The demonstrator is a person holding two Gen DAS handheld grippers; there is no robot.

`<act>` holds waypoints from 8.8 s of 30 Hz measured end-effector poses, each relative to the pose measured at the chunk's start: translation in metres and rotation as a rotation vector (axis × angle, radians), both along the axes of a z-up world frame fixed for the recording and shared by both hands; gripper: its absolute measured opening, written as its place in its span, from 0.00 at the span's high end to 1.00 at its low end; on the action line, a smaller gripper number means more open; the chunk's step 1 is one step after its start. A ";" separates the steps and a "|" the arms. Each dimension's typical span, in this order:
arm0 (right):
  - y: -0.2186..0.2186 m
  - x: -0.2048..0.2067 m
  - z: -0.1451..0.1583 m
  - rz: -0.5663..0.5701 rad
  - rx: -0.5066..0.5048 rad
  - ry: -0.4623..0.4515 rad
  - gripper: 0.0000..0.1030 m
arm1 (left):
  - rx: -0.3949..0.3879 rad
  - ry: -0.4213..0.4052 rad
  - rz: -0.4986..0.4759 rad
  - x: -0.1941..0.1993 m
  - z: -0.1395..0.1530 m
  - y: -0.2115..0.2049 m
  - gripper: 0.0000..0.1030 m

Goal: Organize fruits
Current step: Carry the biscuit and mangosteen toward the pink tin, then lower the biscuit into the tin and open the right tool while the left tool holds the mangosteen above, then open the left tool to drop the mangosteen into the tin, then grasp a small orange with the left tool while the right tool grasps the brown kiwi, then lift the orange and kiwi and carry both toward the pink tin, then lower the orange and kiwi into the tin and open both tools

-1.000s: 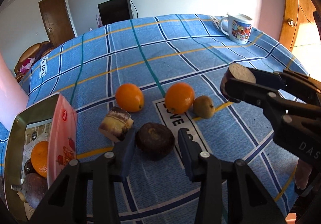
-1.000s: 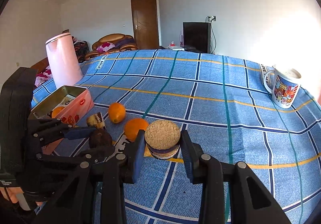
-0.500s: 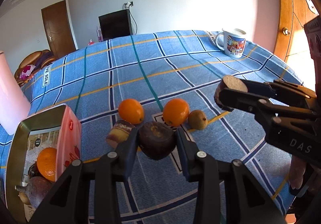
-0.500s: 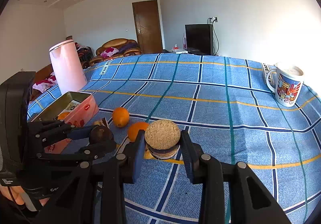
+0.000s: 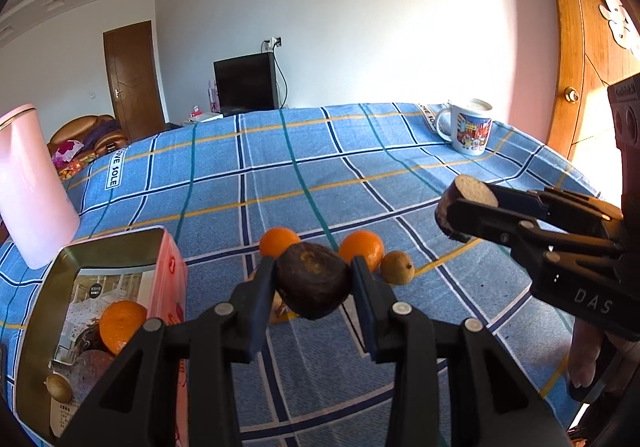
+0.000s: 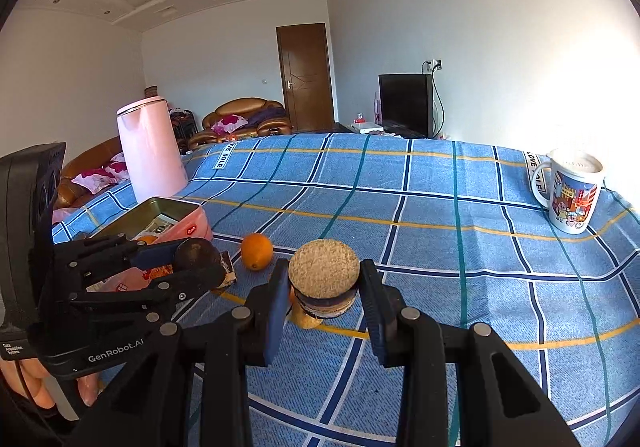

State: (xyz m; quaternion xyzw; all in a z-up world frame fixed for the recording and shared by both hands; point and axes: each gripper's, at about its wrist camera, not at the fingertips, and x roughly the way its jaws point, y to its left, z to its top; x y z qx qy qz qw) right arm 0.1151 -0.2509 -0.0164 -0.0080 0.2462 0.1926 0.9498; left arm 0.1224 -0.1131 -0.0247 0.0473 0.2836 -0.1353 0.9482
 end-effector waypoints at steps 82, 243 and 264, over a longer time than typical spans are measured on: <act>0.187 0.002 0.020 0.352 -0.123 -0.080 0.65 | -0.127 -0.053 0.367 -0.002 0.013 0.207 0.62; -0.029 -0.013 0.013 -0.018 0.012 -0.164 0.73 | -0.056 -0.217 -0.013 -0.005 0.019 -0.026 0.63; 0.027 -0.023 0.016 0.096 0.031 -0.139 0.72 | -0.096 -0.203 0.039 -0.027 0.020 0.022 0.63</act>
